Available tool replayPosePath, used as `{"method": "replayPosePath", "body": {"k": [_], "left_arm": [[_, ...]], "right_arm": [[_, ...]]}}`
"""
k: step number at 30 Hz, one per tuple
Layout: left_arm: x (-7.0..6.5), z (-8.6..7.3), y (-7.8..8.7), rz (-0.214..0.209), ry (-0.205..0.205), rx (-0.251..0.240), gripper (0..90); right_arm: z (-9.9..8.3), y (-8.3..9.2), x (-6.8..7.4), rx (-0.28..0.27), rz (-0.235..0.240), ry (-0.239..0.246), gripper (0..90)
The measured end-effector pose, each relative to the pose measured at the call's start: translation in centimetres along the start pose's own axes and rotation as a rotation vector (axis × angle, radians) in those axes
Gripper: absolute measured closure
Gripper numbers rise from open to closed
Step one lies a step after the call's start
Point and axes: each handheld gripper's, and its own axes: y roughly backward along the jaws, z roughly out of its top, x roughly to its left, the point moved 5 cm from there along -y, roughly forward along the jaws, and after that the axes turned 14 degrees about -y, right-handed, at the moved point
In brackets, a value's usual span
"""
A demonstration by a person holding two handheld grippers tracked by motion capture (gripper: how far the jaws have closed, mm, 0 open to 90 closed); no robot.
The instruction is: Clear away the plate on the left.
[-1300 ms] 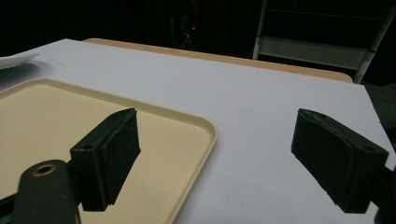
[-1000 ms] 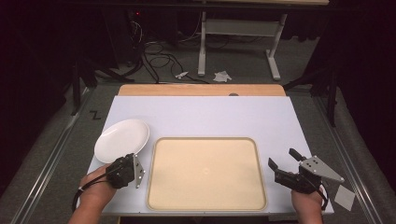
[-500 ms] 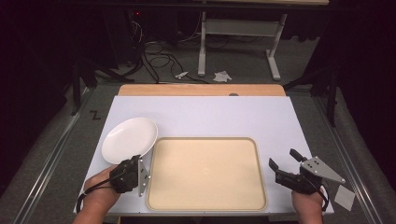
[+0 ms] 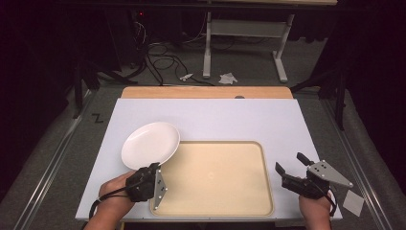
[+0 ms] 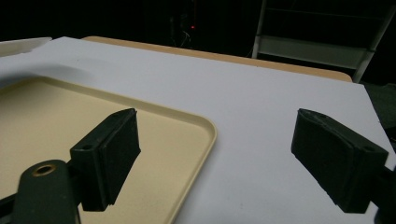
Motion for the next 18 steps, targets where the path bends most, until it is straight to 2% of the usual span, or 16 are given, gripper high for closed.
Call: {"method": "replayPosePath", "body": {"k": [10,18], "left_arm": [[-0.6,3.2,0.9,-0.015,-0.028,-0.100,87.0],[-1.2,5.6,1.5,-0.023,-0.066,-0.158,87.1]], "right_arm": [[0.0,0.0,0.0,0.000,-0.003,0.006,16.3],[-0.1,-0.2,0.1,0.007,0.003,0.010,16.2]]}}
